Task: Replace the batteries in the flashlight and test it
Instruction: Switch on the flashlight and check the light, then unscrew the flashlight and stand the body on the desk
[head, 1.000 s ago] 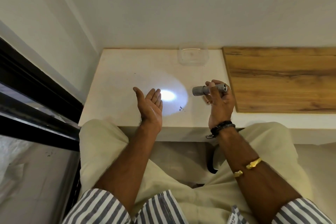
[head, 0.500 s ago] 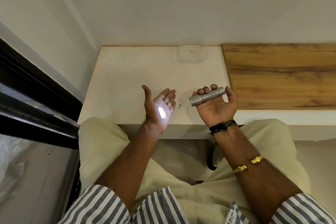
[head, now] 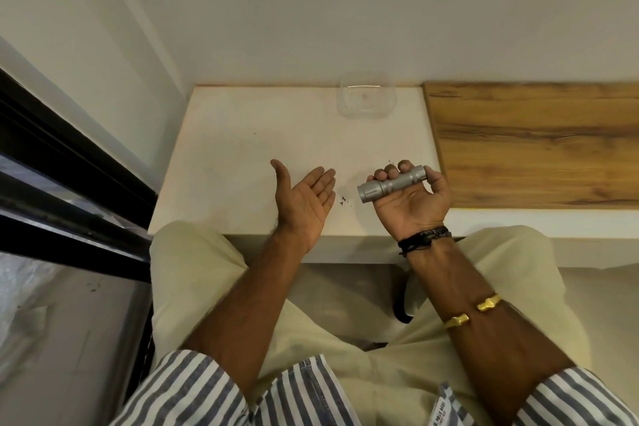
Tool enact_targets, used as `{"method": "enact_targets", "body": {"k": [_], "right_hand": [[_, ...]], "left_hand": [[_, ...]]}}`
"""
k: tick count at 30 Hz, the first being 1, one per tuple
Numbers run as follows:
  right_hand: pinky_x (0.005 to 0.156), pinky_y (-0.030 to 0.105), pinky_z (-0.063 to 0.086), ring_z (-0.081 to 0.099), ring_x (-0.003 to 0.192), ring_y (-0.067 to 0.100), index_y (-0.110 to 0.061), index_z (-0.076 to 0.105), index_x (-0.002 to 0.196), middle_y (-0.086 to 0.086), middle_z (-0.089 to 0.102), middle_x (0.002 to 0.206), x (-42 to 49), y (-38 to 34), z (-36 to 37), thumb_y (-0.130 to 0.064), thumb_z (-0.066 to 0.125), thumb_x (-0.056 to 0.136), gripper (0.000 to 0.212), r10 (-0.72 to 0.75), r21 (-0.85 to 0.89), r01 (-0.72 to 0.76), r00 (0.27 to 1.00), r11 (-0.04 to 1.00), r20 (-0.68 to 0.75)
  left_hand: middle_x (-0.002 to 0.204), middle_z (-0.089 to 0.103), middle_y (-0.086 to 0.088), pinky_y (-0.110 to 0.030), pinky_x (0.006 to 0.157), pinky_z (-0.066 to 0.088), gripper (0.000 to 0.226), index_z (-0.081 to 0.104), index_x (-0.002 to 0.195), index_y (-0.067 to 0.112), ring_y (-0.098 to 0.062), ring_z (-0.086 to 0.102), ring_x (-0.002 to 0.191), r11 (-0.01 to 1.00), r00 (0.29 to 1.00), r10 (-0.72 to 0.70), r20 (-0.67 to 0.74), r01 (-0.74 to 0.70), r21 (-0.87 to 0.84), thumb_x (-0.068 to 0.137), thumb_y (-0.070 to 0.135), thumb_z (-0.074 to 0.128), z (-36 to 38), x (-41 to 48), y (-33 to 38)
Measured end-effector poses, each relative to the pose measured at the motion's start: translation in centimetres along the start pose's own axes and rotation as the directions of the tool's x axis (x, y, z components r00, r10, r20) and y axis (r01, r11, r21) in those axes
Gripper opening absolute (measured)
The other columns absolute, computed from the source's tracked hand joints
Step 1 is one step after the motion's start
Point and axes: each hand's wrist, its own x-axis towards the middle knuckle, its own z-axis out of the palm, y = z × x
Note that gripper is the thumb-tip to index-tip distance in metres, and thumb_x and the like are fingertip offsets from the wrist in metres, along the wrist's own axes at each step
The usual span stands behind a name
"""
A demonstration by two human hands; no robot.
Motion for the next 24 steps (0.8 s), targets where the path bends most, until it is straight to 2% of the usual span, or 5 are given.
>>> {"method": "enact_targets", "body": {"k": [4, 7, 13, 18, 24], "right_hand": [[0.096, 0.045, 0.046, 0.056, 0.075, 0.026, -0.012, 0.056, 0.087, 0.008, 0.055, 0.078, 0.6, 0.2, -0.4, -0.007, 0.054, 0.080, 0.009, 0.028, -0.172, -0.032, 0.999, 0.985, -0.024], [0.094, 0.042, 0.051, 0.061, 0.084, 0.026, -0.010, 0.054, 0.098, 0.008, 0.060, 0.082, 1.3, 1.0, -0.4, 0.021, 0.044, 0.083, 0.036, -0.034, -0.483, 0.001, 0.998, 0.876, -0.060], [0.094, 0.038, 0.057, 0.070, 0.108, 0.022, -0.015, 0.066, 0.120, -0.001, 0.069, 0.112, 2.3, 2.8, -0.5, 0.010, 0.069, 0.086, 0.042, -0.191, -0.935, 0.120, 0.980, 0.333, 0.058], [0.100, 0.041, 0.055, 0.066, 0.110, 0.026, -0.026, 0.069, 0.126, 0.003, 0.069, 0.118, 4.5, 4.4, -0.5, -0.004, 0.083, 0.079, 0.054, -0.306, -0.986, 0.168, 0.938, -0.011, 0.163], [0.073, -0.002, 0.046, 0.066, 0.088, 0.001, -0.012, 0.071, 0.114, -0.008, 0.071, 0.099, 7.4, 5.2, 2.9, 0.000, 0.085, 0.074, 0.044, -0.365, -0.962, 0.256, 0.890, -0.097, 0.274]], "left_hand": [[0.149, 0.048, -0.014, -0.041, 0.117, 0.032, 0.079, 0.039, 0.147, 0.006, -0.025, 0.047, 0.136, 0.969, 0.991, 0.077, -0.107, -0.049, 0.242, 0.096, 0.065, 0.036, 0.0, 0.3, 0.0], [0.134, 0.062, -0.012, -0.038, 0.105, 0.048, 0.051, 0.053, 0.137, 0.006, -0.022, 0.062, 0.120, 0.855, 0.958, 0.248, -0.146, -0.146, 0.497, 0.100, 0.041, 0.052, 0.1, 0.2, -0.2], [0.116, 0.073, 0.001, -0.031, 0.095, 0.055, 0.025, 0.071, 0.118, 0.015, -0.011, 0.067, 0.108, 0.495, 0.866, 0.498, 0.051, -0.332, 0.803, 0.095, 0.024, 0.065, 0.0, 1.0, 0.8], [0.110, 0.075, 0.003, -0.019, 0.089, 0.054, 0.024, 0.073, 0.115, 0.015, 0.000, 0.068, 0.100, 0.384, 0.827, 0.544, 0.142, -0.396, 0.834, 0.091, 0.018, 0.069, -0.2, 2.1, 3.0], [0.108, 0.076, 0.001, -0.028, 0.089, 0.057, 0.024, 0.074, 0.113, 0.014, -0.005, 0.070, 0.099, 0.371, 0.807, 0.571, 0.153, -0.420, 0.828, 0.090, 0.018, 0.071, -0.3, 4.8, 6.0]]}}
